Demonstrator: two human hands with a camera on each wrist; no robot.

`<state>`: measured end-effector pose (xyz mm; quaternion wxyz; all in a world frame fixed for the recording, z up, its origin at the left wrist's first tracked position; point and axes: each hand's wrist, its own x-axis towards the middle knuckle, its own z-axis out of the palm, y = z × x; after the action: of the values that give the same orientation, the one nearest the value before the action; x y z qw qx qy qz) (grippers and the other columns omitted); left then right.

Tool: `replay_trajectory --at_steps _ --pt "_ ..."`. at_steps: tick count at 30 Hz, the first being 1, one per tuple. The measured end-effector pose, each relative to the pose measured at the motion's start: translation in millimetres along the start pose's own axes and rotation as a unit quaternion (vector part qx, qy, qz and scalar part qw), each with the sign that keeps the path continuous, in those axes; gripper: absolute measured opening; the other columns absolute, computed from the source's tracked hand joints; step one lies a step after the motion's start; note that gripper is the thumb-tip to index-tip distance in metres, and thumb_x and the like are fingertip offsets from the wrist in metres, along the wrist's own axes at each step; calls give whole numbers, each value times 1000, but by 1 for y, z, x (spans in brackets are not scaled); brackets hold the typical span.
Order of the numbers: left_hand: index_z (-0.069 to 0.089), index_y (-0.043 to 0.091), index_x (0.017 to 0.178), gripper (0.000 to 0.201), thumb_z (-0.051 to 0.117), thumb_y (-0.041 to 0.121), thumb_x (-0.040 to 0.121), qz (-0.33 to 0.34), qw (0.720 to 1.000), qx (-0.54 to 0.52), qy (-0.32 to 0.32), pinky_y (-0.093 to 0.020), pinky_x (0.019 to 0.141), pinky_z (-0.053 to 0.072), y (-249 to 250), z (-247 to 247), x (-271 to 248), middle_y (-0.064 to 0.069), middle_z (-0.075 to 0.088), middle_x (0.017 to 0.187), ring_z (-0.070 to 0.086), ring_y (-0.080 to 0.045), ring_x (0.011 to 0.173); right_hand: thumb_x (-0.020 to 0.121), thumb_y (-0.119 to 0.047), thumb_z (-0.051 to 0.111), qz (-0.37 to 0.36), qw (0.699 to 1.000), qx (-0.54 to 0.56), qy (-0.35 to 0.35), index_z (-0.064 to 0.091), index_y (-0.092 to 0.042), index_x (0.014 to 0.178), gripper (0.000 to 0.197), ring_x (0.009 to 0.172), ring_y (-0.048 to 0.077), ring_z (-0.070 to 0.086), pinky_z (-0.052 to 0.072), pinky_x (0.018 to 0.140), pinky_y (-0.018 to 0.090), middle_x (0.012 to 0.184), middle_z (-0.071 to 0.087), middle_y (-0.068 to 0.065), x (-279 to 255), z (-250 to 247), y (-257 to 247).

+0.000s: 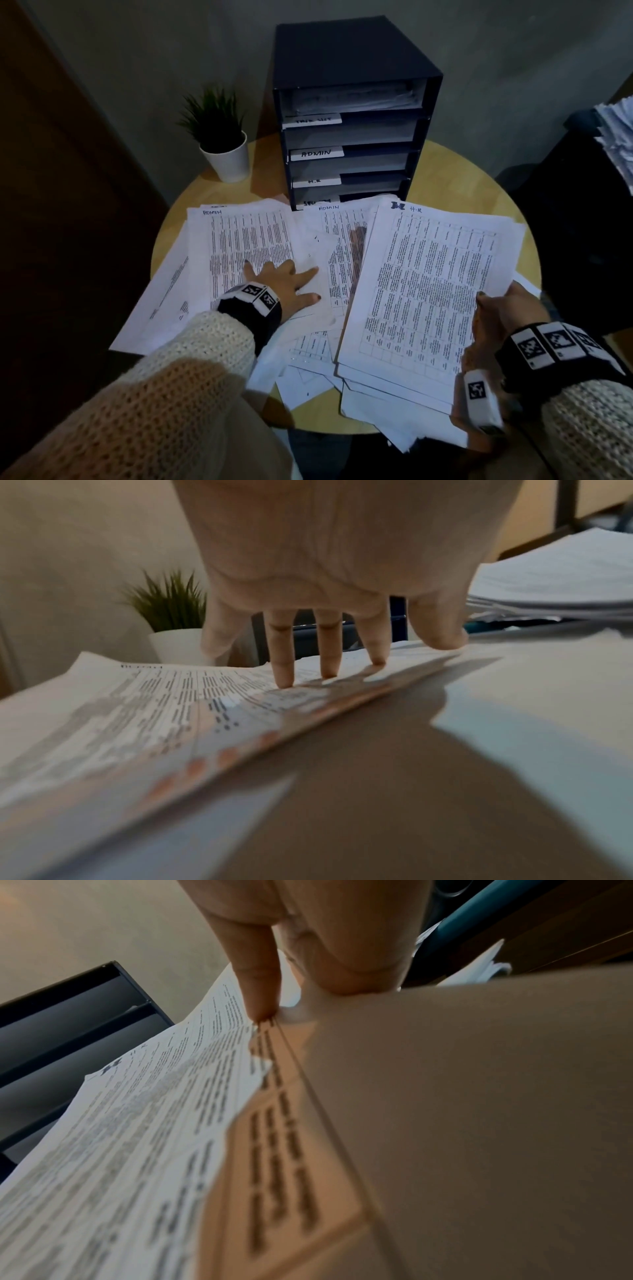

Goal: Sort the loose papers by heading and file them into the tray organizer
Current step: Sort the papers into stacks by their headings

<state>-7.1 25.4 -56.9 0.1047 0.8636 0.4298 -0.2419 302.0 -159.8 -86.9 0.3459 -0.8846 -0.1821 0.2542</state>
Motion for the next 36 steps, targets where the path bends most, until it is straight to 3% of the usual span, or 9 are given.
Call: replay_trajectory --at_steps 6,11,14,19,23,27,31,34,36 --pt "19 56 141 53 29 68 90 15 997 56 -41 -67 110 -4 -15 -8 -18 4 24 151 21 -32 139 87 -11 63 0 1000 2 2 52 -1 124 41 111 38 57 44 97 49 123 60 22 -5 -5 2" --pt "40 43 132 43 41 57 91 85 996 -15 29 -46 103 34 -10 -10 -20 5 36 136 33 -22 123 88 -11 62 0 1000 -12 5 52 0 125 40 113 37 57 44 96 43 124 59 21 -9 -8 2" --pt "43 40 125 40 42 58 90 112 991 -33 72 -39 92 39 5 2 -17 6 40 125 37 -19 114 88 -8 61 2 1000 6 -4 50 0 128 42 115 36 56 42 95 40 127 58 21 -12 -8 -3" --pt "50 28 104 27 43 50 92 65 996 6 66 -33 82 35 10 4 -14 4 43 105 41 -21 105 89 -9 60 0 1000 -16 -8 47 0 132 45 118 35 53 41 94 38 131 55 20 -17 -9 -8" --pt "54 18 102 26 41 41 97 28 999 39 14 -32 82 41 12 -3 -15 -3 54 108 55 -24 98 90 -9 60 3 1000 -11 -12 48 -1 132 44 118 35 53 40 96 39 131 55 19 -17 -8 -10" --pt "58 7 86 37 47 42 93 -35 998 -44 -17 -28 68 44 23 -7 -14 -9 61 91 56 -23 76 90 -8 59 2 1000 -14 -10 48 0 131 43 119 36 53 40 97 39 131 55 20 -20 -8 -12" --pt "64 5 98 48 63 50 80 -157 964 -213 -22 -28 72 50 34 -6 -5 -8 67 89 65 -26 85 90 -9 59 0 1000 -18 -15 48 0 131 43 118 34 53 40 93 35 131 56 19 -21 -8 -13" --pt "57 5 119 64 69 51 76 -211 936 -279 -27 -30 82 51 45 -7 -5 -10 65 116 64 -27 101 90 -9 59 1 1000 -13 -16 49 0 130 43 117 34 54 40 92 34 130 56 18 -23 -9 -13" --pt "55 6 122 66 70 50 76 -230 924 -304 -38 -31 88 51 55 -7 -3 -9 63 120 62 -26 105 90 -9 60 -2 1000 -14 -13 50 0 130 42 118 33 54 40 94 35 130 56 18 -23 -8 -13"
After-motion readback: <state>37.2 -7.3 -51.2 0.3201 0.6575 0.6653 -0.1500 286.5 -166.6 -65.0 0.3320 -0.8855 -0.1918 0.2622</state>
